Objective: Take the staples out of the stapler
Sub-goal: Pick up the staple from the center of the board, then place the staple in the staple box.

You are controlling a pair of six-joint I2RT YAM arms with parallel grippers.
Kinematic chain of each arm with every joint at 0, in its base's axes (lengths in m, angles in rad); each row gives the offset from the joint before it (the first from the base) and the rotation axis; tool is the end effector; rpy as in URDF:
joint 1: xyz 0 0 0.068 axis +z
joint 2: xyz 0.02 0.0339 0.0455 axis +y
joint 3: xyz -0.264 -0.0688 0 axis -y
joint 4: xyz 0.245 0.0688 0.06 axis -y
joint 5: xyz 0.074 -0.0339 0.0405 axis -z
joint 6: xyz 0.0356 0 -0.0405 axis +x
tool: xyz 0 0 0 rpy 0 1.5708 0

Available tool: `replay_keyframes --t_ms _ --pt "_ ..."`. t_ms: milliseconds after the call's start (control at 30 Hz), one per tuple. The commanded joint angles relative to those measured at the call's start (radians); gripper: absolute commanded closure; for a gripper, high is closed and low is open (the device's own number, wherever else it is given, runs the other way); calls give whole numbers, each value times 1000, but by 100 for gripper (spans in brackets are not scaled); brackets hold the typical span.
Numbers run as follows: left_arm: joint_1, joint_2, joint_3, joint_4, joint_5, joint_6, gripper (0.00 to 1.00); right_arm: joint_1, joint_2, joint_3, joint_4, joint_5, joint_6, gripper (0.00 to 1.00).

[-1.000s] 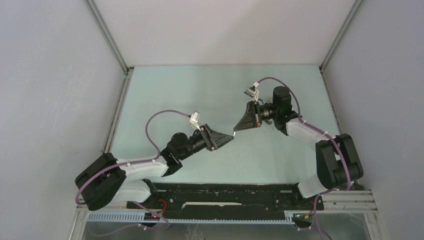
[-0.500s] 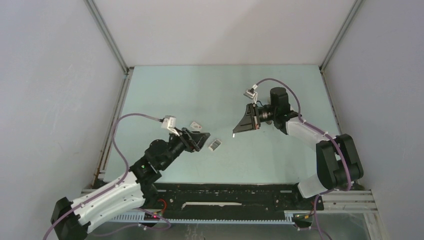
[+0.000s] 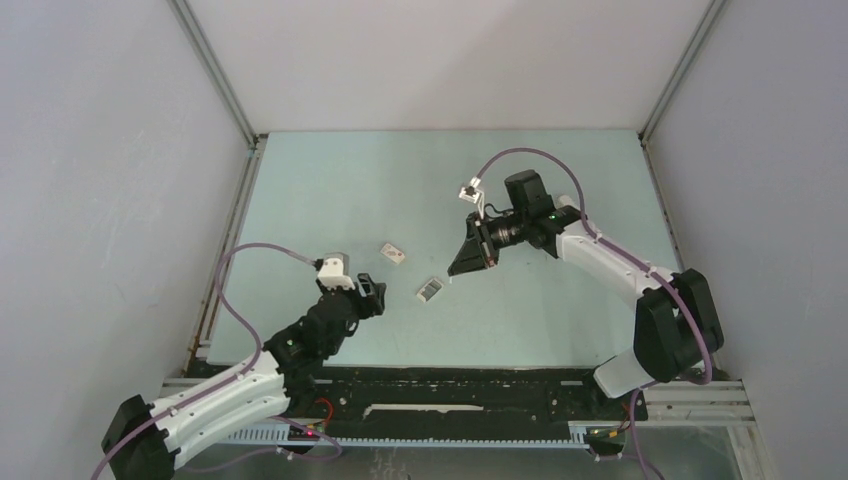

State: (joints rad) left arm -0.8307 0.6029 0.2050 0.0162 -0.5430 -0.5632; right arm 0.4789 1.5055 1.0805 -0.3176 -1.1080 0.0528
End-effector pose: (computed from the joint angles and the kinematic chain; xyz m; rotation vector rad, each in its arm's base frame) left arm 0.1138 -0.0973 0.1847 -0.1002 1.9144 -0.4155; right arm 0.2666 0.1743 0.2698 -1.0365 1.9981 1.5473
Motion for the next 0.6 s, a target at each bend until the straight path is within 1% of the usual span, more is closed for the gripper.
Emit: replay_keyframes --t_ms 0,267,567 --pt "7 3 -23 39 -119 22 29 52 26 67 -143 158 -157 77" --pt "7 -23 -50 33 -208 -36 29 137 70 123 -220 366 -236 77" --pt "6 -38 -68 32 -232 -61 28 214 131 180 -273 514 -273 77"
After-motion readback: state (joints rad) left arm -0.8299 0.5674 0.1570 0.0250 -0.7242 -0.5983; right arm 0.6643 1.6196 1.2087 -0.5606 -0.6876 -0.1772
